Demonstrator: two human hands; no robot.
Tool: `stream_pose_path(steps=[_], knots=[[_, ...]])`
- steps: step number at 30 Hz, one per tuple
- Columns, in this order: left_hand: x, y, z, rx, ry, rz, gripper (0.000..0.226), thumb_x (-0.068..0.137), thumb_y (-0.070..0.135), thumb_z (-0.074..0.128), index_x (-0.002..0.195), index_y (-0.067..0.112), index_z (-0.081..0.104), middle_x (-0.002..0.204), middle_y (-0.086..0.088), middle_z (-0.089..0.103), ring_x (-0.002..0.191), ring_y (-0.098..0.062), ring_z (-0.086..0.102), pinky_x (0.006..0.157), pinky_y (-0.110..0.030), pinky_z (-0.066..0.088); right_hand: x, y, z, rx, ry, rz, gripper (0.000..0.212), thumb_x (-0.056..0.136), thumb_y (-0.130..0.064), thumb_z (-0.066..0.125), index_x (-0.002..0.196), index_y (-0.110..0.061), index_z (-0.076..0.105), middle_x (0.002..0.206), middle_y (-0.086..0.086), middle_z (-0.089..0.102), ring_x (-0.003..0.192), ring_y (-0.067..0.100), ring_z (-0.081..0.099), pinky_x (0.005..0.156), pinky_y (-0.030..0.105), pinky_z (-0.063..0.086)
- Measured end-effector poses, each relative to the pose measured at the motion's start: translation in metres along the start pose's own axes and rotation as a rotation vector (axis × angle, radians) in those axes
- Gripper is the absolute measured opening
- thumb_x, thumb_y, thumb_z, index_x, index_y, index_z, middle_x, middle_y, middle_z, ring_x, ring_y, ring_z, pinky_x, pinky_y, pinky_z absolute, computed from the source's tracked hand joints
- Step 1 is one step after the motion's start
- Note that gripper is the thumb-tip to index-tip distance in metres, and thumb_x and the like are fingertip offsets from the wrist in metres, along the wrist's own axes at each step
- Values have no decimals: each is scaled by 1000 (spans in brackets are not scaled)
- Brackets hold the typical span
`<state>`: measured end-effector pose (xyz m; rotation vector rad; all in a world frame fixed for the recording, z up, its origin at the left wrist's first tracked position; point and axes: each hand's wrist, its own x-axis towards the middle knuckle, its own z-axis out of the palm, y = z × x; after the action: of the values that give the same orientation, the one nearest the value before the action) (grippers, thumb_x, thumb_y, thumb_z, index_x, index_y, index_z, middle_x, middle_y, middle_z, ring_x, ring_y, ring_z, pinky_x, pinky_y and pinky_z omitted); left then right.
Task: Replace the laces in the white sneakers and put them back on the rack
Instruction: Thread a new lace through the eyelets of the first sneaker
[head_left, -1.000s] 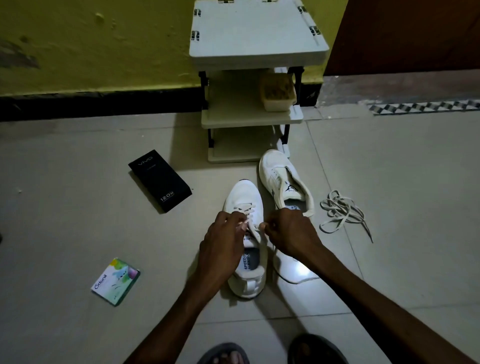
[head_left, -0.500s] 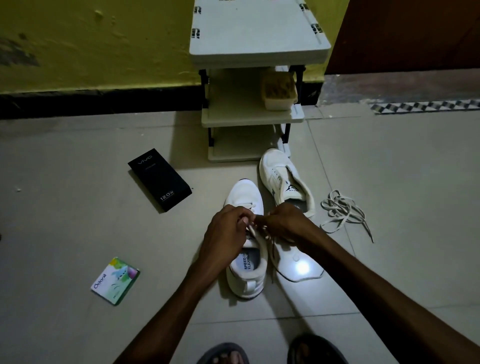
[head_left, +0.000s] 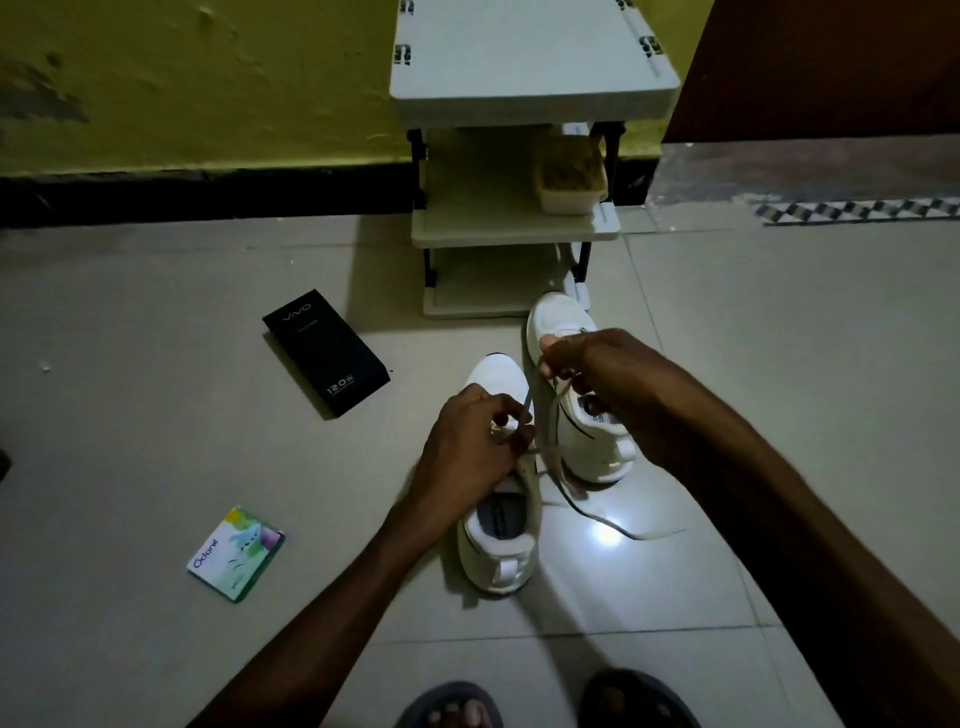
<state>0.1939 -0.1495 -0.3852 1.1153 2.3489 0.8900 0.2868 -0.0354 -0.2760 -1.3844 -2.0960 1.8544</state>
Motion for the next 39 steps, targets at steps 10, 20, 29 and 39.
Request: stream_pose_path(steps=[10,20,29,39], knots=[[37,36,-59,-129,344,82,11,90,32,66,80,28,69,61,14,58,58,5,56,51,-7,39,0,36,-5,-862,-9,-280,19,93,-33,62,83,-18,67,84,2,64,71,11,53,54,18,37],[21,16,-47,-558,14,-242,35,98,13,55,130,18,42,98,-5,71,82,-18,72,75,-32,59,14,68,12,-238,-59,-166,16,90,-16,69,78,-5,70,66,9,72,56,12,69,52,23,51],[-11,-11,-32,-501,-286,-301,7,86,15,73,92,15,74,80,-13,74,70,-18,67,79,-35,56,21,78,37,255,122,-102,8,80,11,70,85,5,69,69,14,69,61,18,66,54,20,53],[-5,-13,-33,-440,-170,-219,12,93,19,63,85,13,70,77,-7,70,65,-14,60,68,-31,50,20,73,35,533,125,85,21,86,2,68,106,4,63,84,12,66,61,12,67,56,22,55]])
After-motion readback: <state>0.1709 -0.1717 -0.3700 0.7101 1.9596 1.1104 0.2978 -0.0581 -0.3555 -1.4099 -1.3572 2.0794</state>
